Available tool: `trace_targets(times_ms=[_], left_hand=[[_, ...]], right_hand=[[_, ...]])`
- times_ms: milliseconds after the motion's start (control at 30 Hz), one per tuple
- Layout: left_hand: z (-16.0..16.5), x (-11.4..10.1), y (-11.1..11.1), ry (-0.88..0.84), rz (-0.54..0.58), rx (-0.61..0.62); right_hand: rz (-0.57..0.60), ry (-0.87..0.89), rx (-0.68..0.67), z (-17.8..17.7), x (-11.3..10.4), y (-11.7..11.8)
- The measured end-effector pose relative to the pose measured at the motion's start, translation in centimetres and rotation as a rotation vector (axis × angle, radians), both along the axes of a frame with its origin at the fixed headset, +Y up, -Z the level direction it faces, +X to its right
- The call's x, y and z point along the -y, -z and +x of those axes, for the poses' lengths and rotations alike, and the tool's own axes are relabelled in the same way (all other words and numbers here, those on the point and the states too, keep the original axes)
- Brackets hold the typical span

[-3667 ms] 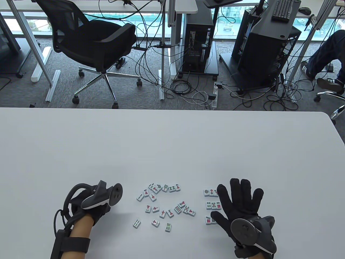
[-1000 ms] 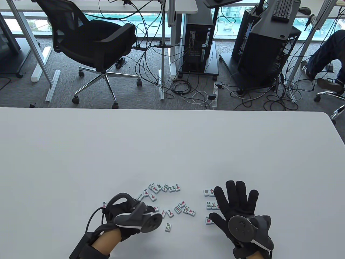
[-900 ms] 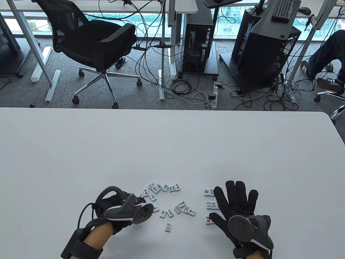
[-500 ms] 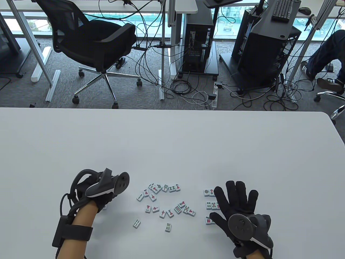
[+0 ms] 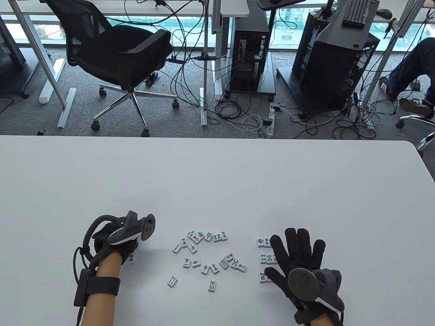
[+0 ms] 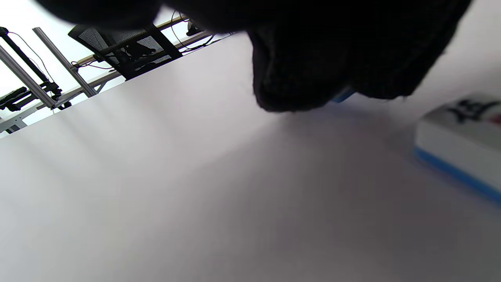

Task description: Mahjong suit sorting

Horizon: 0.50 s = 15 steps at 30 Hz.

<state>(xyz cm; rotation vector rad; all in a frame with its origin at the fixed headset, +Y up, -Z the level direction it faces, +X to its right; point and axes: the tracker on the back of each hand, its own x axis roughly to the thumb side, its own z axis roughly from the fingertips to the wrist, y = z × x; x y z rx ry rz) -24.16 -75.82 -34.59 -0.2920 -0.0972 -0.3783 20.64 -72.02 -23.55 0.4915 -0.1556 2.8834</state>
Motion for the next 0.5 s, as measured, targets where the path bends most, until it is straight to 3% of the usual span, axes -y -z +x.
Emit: trace_targets(times_ms=[233,367,500], left_hand=[[-0.7,0.3,-0.5,-0.024,-0.001,-0.016],[-0.4,-1.1,-0.9,-0.029,0.045,-0.008],[1.8,-2.8,-1.6,-0.029,0.132,0.080]], right_hand=[[-0.004,0.002,0.001,0.0,0.1,0.1],[-0.003,0.008,0.004,0.1,0.0,0.1],[-0.003,0.012,0.004,0.1,0.1,0.1]])
